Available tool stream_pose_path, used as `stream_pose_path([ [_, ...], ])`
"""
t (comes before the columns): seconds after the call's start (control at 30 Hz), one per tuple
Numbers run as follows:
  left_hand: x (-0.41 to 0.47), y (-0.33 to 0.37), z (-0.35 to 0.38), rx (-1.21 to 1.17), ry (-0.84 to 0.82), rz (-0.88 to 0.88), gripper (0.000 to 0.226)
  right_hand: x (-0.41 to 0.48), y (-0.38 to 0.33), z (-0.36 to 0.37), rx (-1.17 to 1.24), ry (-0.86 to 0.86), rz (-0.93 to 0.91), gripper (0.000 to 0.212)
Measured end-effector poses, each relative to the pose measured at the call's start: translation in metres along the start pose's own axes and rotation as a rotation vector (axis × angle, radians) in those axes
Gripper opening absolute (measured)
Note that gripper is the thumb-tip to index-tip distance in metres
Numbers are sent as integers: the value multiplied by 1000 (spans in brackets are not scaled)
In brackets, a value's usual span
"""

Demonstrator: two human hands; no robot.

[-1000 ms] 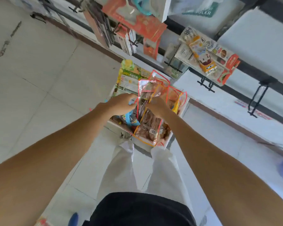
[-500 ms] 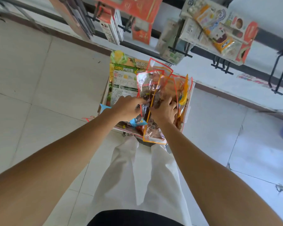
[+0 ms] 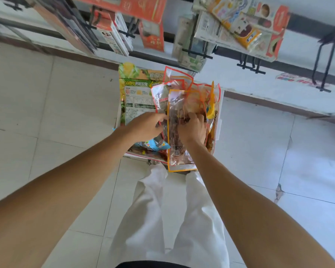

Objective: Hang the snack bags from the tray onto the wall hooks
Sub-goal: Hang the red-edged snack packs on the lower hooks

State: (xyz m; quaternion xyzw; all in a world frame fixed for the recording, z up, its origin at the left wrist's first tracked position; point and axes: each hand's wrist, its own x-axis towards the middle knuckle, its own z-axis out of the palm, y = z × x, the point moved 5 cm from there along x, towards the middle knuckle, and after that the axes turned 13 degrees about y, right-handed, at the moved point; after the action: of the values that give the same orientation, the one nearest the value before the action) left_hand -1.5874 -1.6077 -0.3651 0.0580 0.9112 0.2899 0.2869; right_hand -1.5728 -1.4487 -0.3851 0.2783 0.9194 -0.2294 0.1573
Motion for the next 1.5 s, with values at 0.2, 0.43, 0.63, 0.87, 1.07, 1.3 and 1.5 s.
stream_pose_path([
  [0.2, 7, -3, -2, -22, 45, -45, 46, -17, -4, 19, -85, -165, 16, 94],
  [0.43, 4, -9, -1, -51, 54, -98, 43, -13, 0, 9, -106, -44, -111, 99],
  [0.63, -2, -5, -12, -146, 61, -138, 33, -5, -16, -16, 142, -79, -129, 56],
  [0.87, -6, 8, -51, -205, 85, -166, 35, 3, -28, -60, 266, -174, -197, 28],
  [1.07, -18, 48, -89, -232, 66, -118, 34, -7, -30, -113, 507, -148, -145, 39],
  [1.3, -55, 110, -110, -307, 67, -56, 32, -41, -17, -205, 890, -90, -38, 19],
  [1.5, -100, 184, -122, -350, 97, 44, 10, -72, 32, -307, 1296, 39, 71, 16],
])
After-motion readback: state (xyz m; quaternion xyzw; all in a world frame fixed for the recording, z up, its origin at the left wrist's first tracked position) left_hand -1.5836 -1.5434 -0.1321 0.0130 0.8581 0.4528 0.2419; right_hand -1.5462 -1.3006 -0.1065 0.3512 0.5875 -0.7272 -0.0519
